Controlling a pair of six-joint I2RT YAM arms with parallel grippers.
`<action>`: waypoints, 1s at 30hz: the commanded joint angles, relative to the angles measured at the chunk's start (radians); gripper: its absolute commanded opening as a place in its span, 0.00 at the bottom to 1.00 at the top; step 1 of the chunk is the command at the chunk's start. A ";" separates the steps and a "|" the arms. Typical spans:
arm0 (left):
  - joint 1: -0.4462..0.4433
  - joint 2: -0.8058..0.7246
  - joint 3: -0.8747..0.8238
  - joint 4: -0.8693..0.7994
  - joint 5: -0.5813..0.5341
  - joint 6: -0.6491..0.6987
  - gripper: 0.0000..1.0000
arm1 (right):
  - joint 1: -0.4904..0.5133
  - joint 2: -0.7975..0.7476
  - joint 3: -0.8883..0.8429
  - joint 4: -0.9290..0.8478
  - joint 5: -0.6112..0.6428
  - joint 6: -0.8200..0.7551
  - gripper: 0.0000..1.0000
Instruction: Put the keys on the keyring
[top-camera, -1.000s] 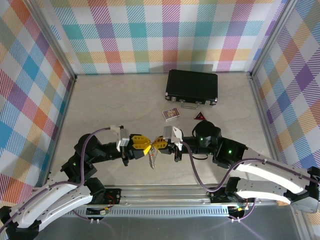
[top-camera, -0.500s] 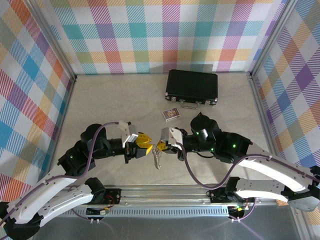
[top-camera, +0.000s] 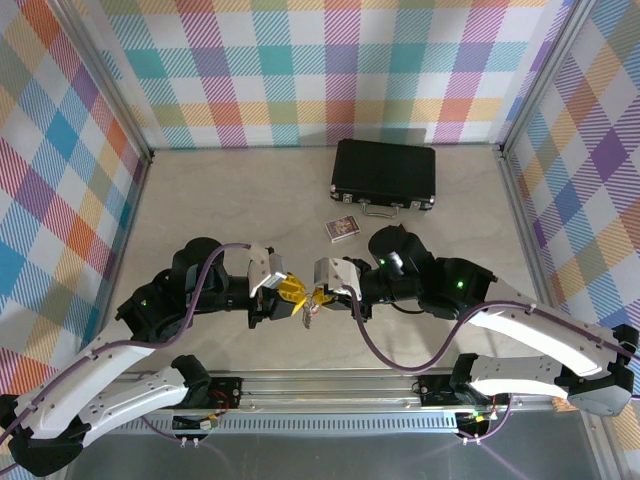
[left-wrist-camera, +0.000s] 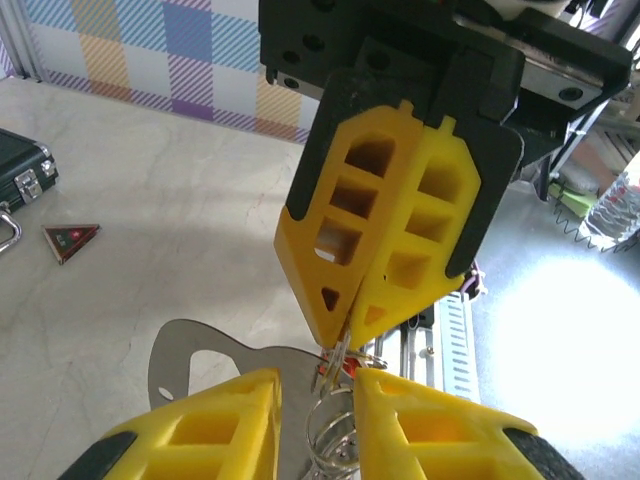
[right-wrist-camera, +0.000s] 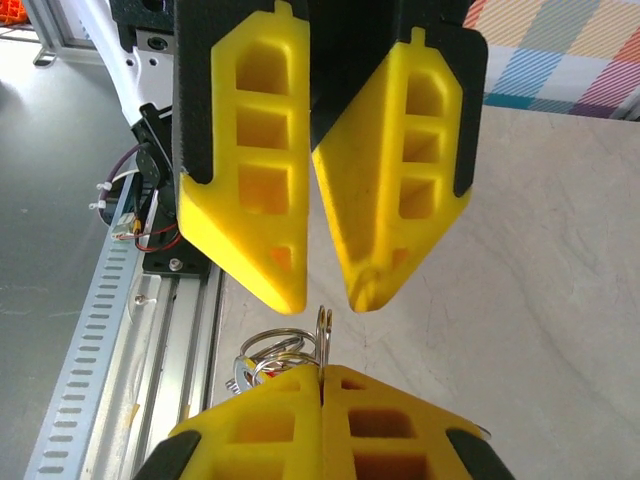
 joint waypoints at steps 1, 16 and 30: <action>-0.010 0.009 0.034 -0.037 0.024 0.042 0.25 | -0.002 0.001 0.046 0.005 -0.040 -0.021 0.00; -0.012 0.031 0.027 0.022 0.051 0.026 0.10 | -0.002 0.019 0.046 0.015 -0.072 -0.020 0.00; -0.017 -0.058 -0.098 0.318 0.090 -0.125 0.00 | -0.002 -0.052 -0.056 0.191 -0.066 0.057 0.18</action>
